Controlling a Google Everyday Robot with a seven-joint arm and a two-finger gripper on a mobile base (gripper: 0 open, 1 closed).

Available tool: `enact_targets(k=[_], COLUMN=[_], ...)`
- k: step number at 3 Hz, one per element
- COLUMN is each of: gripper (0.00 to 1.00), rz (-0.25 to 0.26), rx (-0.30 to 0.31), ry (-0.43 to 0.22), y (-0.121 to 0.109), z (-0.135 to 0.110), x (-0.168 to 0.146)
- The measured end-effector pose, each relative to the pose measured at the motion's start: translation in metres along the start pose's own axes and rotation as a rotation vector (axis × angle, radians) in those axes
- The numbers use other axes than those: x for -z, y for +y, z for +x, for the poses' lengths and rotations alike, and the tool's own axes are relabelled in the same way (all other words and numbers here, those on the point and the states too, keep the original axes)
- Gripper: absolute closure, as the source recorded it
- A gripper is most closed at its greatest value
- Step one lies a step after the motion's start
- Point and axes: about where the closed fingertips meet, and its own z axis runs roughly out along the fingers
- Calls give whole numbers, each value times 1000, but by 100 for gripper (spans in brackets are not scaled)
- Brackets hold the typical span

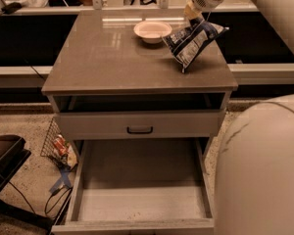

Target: Pick blue chip bag from middle drawer and place on counter

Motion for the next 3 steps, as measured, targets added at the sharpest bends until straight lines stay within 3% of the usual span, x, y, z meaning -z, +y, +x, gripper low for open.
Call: enact_targets(k=[2, 3], gripper=[15, 0], rz=[-6, -10], rx=[2, 3], ry=[4, 5], y=[3, 5], z=[0, 1], x=[-4, -6])
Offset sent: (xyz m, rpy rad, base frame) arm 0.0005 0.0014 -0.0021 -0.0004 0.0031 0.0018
